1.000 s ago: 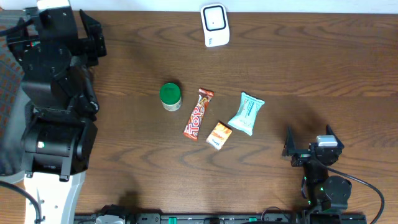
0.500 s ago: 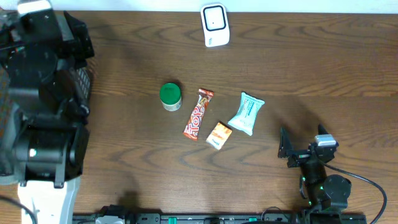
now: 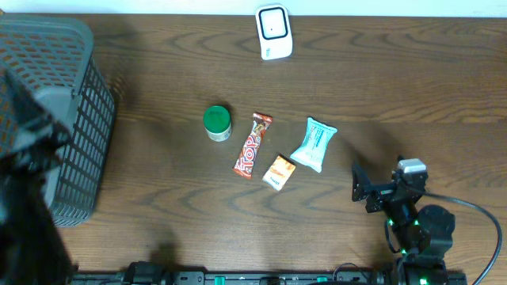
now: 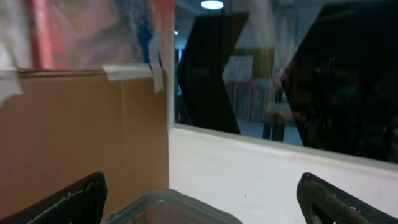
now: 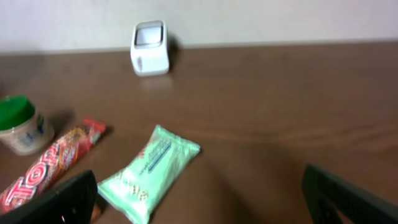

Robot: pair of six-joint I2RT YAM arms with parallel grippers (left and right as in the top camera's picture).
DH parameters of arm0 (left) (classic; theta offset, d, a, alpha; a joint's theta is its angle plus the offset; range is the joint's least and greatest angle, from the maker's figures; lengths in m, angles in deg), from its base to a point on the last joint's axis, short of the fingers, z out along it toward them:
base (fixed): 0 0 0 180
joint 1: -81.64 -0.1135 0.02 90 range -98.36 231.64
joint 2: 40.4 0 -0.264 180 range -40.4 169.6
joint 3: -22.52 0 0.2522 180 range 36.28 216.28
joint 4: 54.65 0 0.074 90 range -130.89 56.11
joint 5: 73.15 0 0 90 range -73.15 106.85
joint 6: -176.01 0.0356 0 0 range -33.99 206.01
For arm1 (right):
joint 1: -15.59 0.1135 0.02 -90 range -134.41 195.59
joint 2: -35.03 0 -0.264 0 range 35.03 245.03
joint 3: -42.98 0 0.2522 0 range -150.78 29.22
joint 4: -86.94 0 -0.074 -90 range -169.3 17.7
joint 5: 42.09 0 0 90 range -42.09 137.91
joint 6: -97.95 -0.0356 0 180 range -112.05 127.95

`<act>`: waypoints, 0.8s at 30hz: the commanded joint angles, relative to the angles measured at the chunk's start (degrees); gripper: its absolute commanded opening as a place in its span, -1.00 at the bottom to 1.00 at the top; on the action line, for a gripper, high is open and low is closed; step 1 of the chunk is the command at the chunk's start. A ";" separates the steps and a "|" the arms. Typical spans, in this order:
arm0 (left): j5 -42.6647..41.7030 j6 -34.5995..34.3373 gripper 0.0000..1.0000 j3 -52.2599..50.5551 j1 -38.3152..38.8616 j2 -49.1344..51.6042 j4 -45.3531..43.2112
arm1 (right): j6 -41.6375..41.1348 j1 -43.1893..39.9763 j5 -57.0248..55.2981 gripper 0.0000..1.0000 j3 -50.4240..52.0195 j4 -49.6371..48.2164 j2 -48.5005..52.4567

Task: Scan the item barcode

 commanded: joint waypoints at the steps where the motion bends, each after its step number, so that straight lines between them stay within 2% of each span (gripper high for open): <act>1: 0.39 -0.42 0.96 -0.15 -0.31 -4.83 0.63 | 3.54 0.66 2.03 0.99 -4.92 1.88 5.81; 8: 0.42 -0.39 0.96 -0.15 -0.31 -10.80 0.66 | 5.88 5.62 1.44 0.99 -15.69 7.10 19.58; 15: 4.07 -0.37 0.96 -0.15 -0.31 -11.78 1.64 | 6.58 19.21 -8.37 0.98 -28.57 13.44 36.17; 18: 6.27 -0.37 0.96 -0.15 -0.31 -11.78 1.44 | 1.68 25.64 -11.74 0.98 -38.21 17.51 46.01; 21: 6.38 -0.37 0.96 -0.15 -0.31 -11.78 1.46 | -3.28 26.77 -10.91 0.98 -46.16 23.06 52.54; 24: 6.38 -0.37 0.96 -0.15 -0.31 -11.78 1.49 | -3.85 27.06 -6.34 0.98 -52.87 28.48 57.16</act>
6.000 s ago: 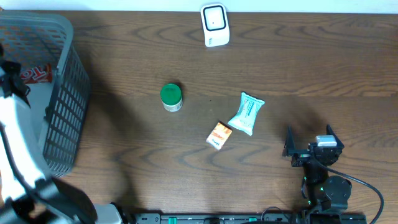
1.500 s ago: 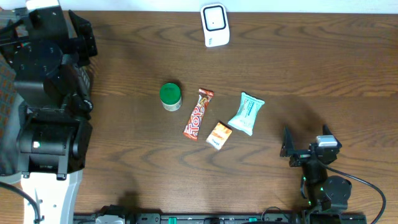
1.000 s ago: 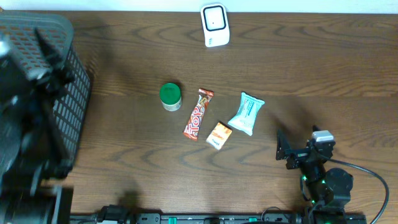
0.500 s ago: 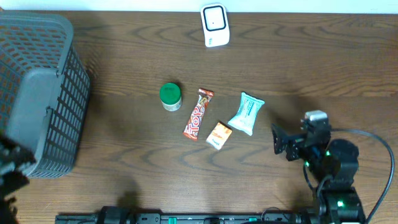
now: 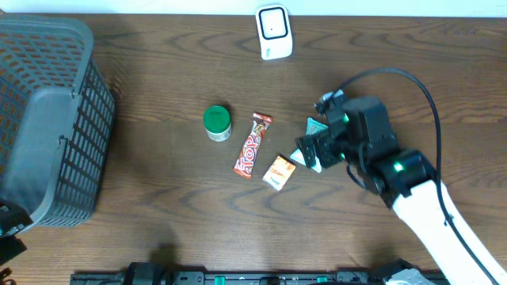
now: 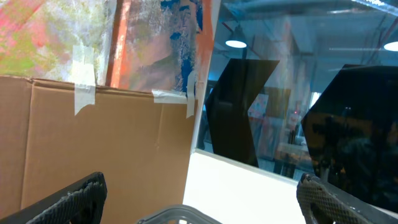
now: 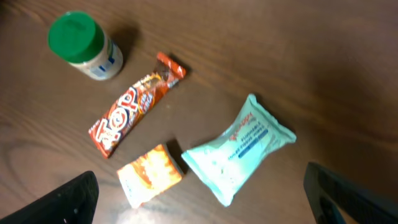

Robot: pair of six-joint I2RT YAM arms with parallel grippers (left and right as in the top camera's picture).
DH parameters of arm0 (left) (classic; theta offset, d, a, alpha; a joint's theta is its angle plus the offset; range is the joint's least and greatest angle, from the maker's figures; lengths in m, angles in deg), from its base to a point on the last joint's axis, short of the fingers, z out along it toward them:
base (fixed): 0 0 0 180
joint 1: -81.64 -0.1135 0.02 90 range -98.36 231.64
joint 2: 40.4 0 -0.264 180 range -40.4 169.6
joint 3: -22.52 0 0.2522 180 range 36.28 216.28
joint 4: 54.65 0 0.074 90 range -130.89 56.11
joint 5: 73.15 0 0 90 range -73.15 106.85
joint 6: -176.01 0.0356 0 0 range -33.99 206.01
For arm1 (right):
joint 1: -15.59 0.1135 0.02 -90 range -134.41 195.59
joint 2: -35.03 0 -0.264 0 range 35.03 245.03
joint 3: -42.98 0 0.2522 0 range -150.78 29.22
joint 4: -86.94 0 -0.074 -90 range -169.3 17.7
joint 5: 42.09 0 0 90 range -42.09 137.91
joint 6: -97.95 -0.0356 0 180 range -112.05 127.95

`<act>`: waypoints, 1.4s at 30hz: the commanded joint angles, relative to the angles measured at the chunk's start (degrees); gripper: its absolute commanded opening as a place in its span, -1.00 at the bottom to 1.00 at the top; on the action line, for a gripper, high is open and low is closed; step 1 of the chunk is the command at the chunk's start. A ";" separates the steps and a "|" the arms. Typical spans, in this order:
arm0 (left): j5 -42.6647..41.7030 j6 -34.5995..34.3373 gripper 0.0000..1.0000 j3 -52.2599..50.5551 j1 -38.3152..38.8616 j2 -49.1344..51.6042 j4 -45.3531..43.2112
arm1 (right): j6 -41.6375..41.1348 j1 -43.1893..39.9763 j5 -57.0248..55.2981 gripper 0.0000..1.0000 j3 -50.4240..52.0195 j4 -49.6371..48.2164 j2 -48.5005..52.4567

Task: Scan the item barcode
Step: 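Move the right gripper over the green-capped bottle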

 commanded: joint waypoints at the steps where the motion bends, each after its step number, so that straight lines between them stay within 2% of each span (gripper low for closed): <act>1: 1.40 -0.31 0.96 -0.13 -0.31 -0.04 -0.26 | -3.91 0.57 5.68 0.99 -8.22 3.74 4.98; 6: 1.40 -0.31 0.96 -0.13 -0.31 -0.04 0.20 | -3.91 0.57 17.77 0.99 -8.76 4.66 5.84; 17: 1.38 -0.33 0.96 -0.13 -0.31 -0.04 0.11 | -8.02 1.92 12.61 0.99 -8.76 3.74 7.65; 25: 1.38 -0.33 0.96 -0.13 -0.31 -0.59 -0.37 | -7.28 6.45 8.13 0.99 -11.04 3.13 16.09; 31: 1.38 -0.33 0.96 -0.11 -0.31 -0.63 -0.57 | -4.70 8.55 7.74 0.99 -19.78 5.73 22.47; 42: 1.38 -0.33 0.96 -0.13 -0.31 -0.63 -0.48 | -2.36 8.83 6.64 0.98 -43.65 20.24 34.27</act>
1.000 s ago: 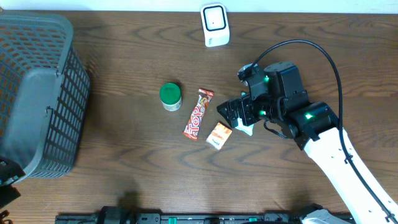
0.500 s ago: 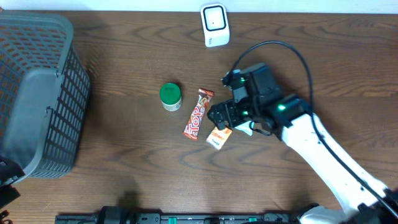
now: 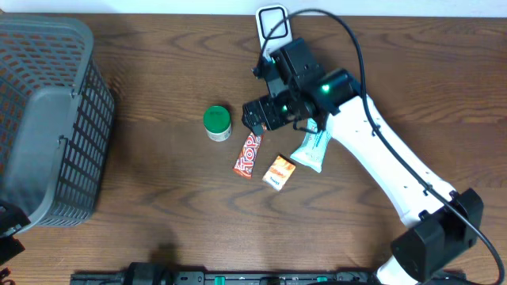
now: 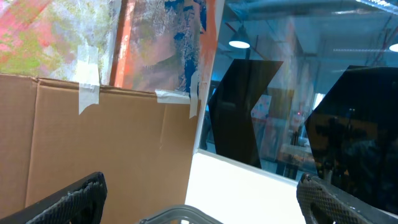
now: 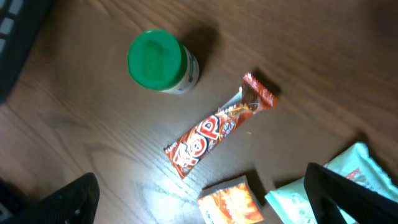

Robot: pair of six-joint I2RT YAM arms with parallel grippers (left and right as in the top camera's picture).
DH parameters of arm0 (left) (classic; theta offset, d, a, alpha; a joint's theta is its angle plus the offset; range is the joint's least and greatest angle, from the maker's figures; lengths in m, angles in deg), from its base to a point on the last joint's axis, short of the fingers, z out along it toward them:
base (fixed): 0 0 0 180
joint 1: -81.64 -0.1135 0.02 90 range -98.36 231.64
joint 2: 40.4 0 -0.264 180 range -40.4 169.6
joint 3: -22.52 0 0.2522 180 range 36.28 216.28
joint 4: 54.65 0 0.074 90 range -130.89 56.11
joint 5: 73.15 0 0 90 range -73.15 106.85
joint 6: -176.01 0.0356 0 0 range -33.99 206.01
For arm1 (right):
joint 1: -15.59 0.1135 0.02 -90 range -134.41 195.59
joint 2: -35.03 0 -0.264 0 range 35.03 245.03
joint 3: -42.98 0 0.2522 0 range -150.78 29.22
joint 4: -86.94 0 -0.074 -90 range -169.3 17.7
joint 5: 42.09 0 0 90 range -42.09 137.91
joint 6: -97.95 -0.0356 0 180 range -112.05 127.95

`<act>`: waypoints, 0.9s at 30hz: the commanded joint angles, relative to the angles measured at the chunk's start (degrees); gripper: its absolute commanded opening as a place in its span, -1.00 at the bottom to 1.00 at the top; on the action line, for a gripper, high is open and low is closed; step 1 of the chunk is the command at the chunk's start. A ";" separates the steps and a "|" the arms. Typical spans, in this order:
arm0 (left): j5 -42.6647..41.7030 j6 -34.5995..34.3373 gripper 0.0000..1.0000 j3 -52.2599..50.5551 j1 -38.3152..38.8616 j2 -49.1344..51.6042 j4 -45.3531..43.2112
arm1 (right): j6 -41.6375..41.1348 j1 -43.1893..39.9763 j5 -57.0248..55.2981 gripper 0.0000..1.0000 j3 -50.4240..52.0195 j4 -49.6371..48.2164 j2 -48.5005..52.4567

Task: Scan the item barcode
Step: 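Move the right gripper over the green-capped bottle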

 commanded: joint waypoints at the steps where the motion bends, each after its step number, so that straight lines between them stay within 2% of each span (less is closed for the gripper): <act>1: 0.52 -0.31 0.95 -0.13 -0.31 -0.61 -0.28 | 3.37 0.48 -0.39 0.99 -5.95 1.36 2.34; 11: 0.52 -0.31 0.96 -0.13 -0.31 -0.61 -0.28 | 9.75 1.90 -2.51 0.98 -6.69 -0.26 7.23; 19: 0.52 -0.31 0.96 -0.13 -0.31 -0.61 -0.28 | 15.13 6.27 -3.98 0.99 -9.49 -2.93 13.05; 27: 0.52 -0.31 0.96 -0.13 -0.31 -0.61 -0.24 | 11.15 7.89 -6.69 0.99 -15.67 -5.92 21.40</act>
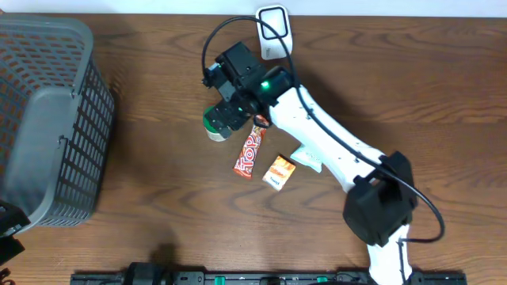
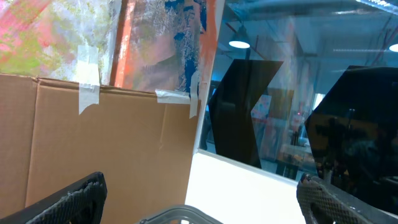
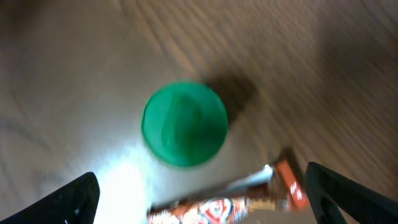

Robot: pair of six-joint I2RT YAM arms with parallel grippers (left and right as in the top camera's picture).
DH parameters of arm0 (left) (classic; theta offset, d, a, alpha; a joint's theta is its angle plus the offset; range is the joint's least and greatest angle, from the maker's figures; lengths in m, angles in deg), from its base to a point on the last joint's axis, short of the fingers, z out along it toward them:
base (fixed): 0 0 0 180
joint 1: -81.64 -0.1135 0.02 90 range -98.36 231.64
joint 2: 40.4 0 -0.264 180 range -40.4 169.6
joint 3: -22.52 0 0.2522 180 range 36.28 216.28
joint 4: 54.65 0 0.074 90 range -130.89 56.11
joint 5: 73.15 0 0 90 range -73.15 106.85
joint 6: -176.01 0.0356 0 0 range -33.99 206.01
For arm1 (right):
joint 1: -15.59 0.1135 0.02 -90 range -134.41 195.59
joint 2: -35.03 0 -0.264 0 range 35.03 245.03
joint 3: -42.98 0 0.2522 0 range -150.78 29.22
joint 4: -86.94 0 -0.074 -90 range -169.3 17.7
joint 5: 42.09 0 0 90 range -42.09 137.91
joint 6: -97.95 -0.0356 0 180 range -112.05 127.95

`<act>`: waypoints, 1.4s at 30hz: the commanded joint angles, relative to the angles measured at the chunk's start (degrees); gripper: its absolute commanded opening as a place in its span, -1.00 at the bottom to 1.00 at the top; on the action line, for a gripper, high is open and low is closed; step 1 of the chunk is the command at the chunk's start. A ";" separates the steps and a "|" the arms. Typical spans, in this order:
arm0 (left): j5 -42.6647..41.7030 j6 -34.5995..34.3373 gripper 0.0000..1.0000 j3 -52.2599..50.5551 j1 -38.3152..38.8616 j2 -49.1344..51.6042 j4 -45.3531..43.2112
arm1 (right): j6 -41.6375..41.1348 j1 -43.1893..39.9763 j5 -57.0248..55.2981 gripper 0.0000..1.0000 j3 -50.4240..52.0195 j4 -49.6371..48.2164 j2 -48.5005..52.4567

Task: Scan the item barcode
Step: 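Move the right gripper over the green-capped bottle, then lower the right gripper and grasp the green-capped bottle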

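Note:
A white barcode scanner (image 1: 273, 32) stands at the table's far edge. Four items lie mid-table: a green-lidded jar (image 1: 212, 127), a red candy bar (image 1: 249, 152), an orange packet (image 1: 278, 172) and a mint pouch (image 1: 307, 161) partly under the arm. My right gripper (image 1: 227, 105) hovers just above the jar. In the right wrist view the green lid (image 3: 185, 123) fills the middle, the candy bar (image 3: 249, 198) lies below it, and the right gripper (image 3: 202, 202) is open and holds nothing. My left gripper (image 2: 200, 205) is open too, facing a wall.
A grey mesh basket (image 1: 47, 119) takes up the left side of the table; its rim (image 2: 177, 214) shows low in the left wrist view. The left arm (image 1: 6, 237) sits at the front left corner. The right arm spans from front right across the items.
My right gripper has moved left from over the candy bar's top end to over the green-lidded jar, and the lid looks larger in the wrist view. The items and left arm are unchanged.
At first the right arm was folded at the front right and the left arm was over the basket. Then the left arm was at the front left corner and the open right gripper was above the mint pouch, later over the candy bar, now over the jar.

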 commanded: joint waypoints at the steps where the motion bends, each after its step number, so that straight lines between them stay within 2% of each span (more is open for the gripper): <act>1: 0.52 -0.31 0.96 -0.13 -0.31 -0.61 -0.22 | -0.76 0.31 -1.60 0.99 -3.78 -0.72 4.07; 15: 0.52 -0.31 0.96 -0.13 -0.31 -0.61 0.39 | 8.76 0.42 7.28 0.99 -5.46 -0.92 10.62; 30: 0.50 -0.33 0.95 -0.13 -0.31 -0.61 0.61 | 7.56 1.01 6.10 0.96 -5.44 -6.99 13.64; 34: 0.52 -0.33 0.96 -0.13 -0.31 -0.61 0.61 | 6.86 0.96 5.46 0.87 -5.44 -6.97 14.23; 42: 0.52 -0.33 0.96 -0.13 -0.31 -0.61 0.59 | 6.93 0.98 4.81 0.87 -5.33 -5.66 14.56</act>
